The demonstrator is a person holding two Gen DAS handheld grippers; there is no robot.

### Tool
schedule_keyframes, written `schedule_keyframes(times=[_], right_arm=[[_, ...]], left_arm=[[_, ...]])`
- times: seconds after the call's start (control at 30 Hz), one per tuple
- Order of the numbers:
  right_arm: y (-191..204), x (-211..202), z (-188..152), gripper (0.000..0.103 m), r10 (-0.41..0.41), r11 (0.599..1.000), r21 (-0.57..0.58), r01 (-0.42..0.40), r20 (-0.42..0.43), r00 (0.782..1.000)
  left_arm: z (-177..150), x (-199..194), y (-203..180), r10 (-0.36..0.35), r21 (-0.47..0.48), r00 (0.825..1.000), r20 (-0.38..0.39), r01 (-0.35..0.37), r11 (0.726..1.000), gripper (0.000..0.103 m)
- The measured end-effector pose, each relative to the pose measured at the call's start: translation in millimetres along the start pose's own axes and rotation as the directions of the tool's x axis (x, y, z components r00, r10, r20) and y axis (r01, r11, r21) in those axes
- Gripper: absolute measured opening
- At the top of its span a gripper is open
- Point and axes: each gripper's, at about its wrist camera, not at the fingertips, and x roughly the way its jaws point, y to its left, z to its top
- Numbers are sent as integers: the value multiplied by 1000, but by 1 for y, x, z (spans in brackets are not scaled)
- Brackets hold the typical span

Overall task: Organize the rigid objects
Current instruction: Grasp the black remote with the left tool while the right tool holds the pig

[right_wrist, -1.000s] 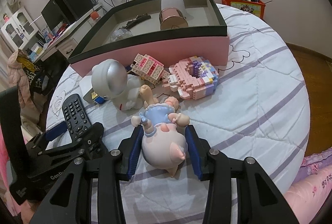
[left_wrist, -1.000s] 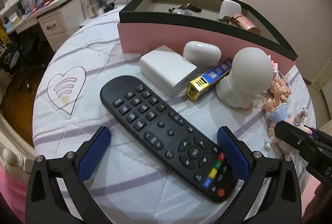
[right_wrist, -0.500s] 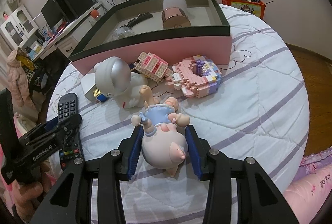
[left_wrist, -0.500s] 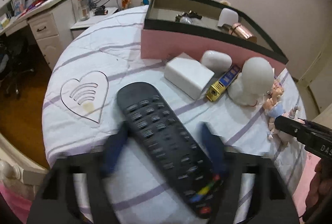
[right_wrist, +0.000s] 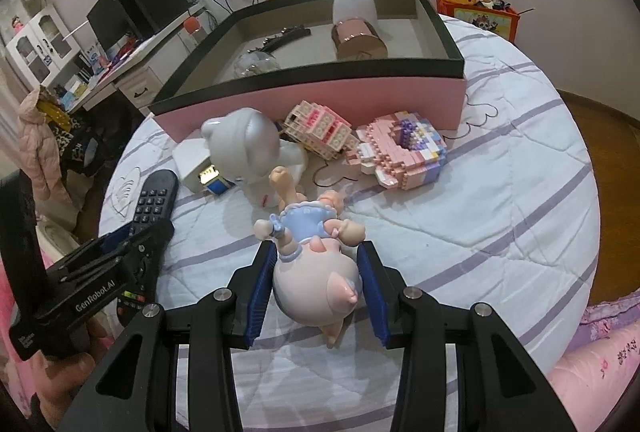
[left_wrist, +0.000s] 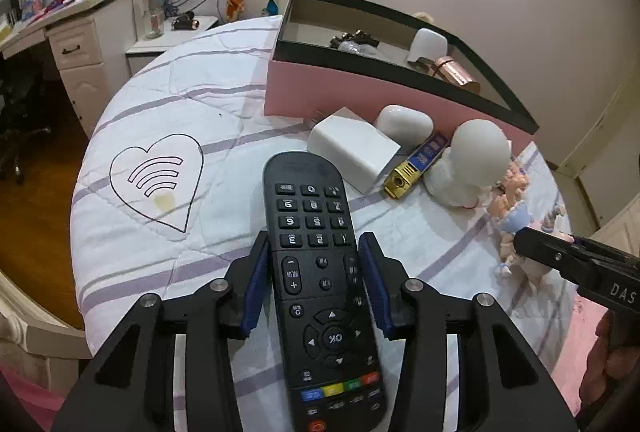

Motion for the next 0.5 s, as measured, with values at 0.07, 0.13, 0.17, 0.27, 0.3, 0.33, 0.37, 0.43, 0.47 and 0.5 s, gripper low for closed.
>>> schedule_keyframes(times=[0.07,0.13,0.17,0.27,0.3,0.33,0.37,0.43,0.47,0.5], right_arm=[[1,-2,0,43,0,1000,0,-1,4,1000],[0,-5,0,43,1,1000,1,-1,10,1000],[0,-6,1,43,3,1000,2,-3,12,1000],[0,-11,2,43,9,1000,5,-9,20,1000],[0,-13,3,43,11,1000,5,-11,24,1000],[1,-15,3,43,15,1000,6,-15,27,1000],[1,-17,3,43,20,1000,5,-20,32,999],[4,-23,5,43,29,1000,2,-29,43,999],[4,-25,6,43,33,999,1,-33,48,998],[5,-28,7,43,40,999,-1,-40,55,998]], left_arm=[[1,-4,2,-11,-3,1000,1,11,1000,43],[2,-7,2,-12,0,1000,8,12,1000,43],[3,-8,2,-14,2,1000,12,14,1000,43],[7,-14,2,-20,4,1000,22,20,1000,43],[8,-16,2,-22,5,999,27,22,1000,43],[9,-19,1,-26,6,999,34,25,1000,43],[11,-21,1,-27,8,999,40,26,1000,43],[13,-27,0,-27,15,998,56,26,1000,43],[15,-30,-1,-29,20,997,66,27,999,43],[16,-33,-2,-30,23,997,74,28,999,42]])
